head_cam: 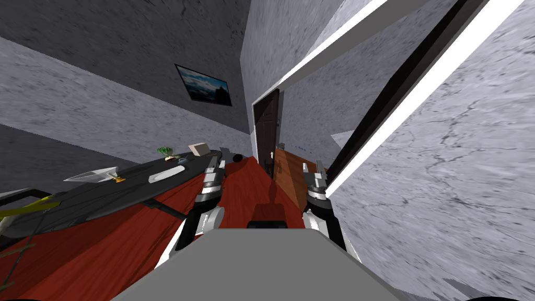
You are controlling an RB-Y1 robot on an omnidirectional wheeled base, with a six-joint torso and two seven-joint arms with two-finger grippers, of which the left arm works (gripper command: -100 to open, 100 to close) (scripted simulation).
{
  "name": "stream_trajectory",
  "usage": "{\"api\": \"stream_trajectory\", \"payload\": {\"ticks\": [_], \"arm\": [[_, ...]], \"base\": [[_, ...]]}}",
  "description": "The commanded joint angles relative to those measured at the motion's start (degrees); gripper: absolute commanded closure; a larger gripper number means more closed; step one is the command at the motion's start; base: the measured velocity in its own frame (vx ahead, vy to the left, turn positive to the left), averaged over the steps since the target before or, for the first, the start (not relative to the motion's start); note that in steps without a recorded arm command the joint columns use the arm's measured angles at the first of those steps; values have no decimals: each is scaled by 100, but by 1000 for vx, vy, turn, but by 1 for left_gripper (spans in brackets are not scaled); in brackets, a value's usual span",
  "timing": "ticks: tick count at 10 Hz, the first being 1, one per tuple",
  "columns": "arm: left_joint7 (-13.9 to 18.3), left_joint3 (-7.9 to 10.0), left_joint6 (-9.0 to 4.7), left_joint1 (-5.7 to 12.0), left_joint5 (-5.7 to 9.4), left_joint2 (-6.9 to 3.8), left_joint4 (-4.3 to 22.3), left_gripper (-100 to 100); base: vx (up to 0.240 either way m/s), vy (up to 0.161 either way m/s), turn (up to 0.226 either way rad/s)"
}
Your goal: Push the door open
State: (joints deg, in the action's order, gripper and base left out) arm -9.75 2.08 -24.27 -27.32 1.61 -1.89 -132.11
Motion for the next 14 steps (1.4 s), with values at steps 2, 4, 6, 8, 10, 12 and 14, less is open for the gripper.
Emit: {"api": "stream_trajectory", "payload": {"ticks": [2,4,6,8,10,12,14], "arm": [[4,-100,-60,98,44,-59,272,-100],[7,-190,-114,185,83,-104,516,-100],[11,-311,-187,303,137,-155,845,-100],[14,-380,-229,371,167,-180,1032,-100],[18,-494,-297,482,217,-217,1342,-100],[21,-573,-345,560,252,-240,1559,-100],[24,-662,-398,647,291,-262,1799,-100]], "base": [[83,23,-87],[145,34,-83],[156,50,-98],[126,45,-66],[99,44,-93],[115,56,-90],[100,30,-75]]}}
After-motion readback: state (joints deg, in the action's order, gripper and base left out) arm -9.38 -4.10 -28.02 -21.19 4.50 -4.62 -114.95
